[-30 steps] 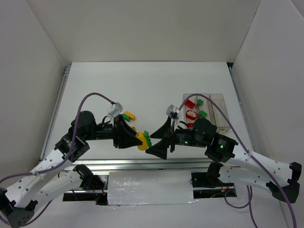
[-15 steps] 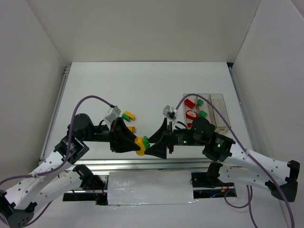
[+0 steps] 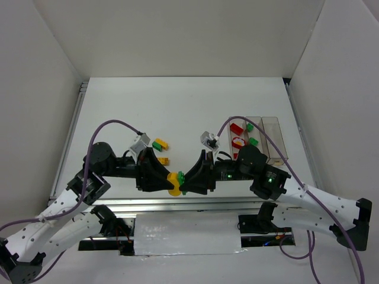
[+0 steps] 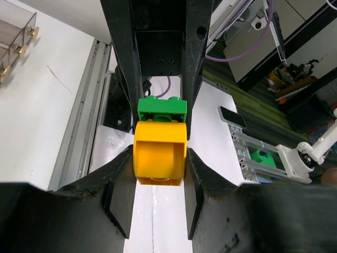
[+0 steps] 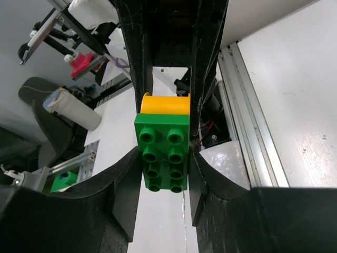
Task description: Sort the legos into containers by color
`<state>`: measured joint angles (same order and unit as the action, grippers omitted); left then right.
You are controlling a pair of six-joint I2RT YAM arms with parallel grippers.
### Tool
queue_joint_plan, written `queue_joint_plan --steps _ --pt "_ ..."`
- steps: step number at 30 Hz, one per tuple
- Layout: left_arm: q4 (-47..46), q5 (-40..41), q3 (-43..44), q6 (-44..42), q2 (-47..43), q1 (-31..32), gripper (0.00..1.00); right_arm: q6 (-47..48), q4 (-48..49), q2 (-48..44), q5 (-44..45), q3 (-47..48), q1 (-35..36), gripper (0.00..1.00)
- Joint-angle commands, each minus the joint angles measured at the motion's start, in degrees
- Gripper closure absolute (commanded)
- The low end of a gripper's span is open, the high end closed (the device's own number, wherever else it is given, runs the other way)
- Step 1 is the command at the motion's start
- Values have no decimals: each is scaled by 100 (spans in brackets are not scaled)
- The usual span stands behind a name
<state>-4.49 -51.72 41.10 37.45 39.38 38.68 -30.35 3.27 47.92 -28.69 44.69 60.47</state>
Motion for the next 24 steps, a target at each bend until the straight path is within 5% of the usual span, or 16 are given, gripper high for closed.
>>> queue_joint_plan --steps 1,13,18,22,24 --pt "-61 66 152 -352 -140 17 100 221 218 -195 170 59 -52 100" --pt "694 399 442 -739 -378 17 100 529 70 -477 -1255 -452 -1519 100" --pt "2037 1654 986 -1274 -325 17 100 881 -1967 -144 1220 170 -2477 100" --pt "3468 3350 1286 -1565 -89 17 100 584 -3322 848 4355 856 -3442 100" --pt "3779 4104 1313 -1653 17 17 100 434 -3693 1473 4564 1147 -4380 100"
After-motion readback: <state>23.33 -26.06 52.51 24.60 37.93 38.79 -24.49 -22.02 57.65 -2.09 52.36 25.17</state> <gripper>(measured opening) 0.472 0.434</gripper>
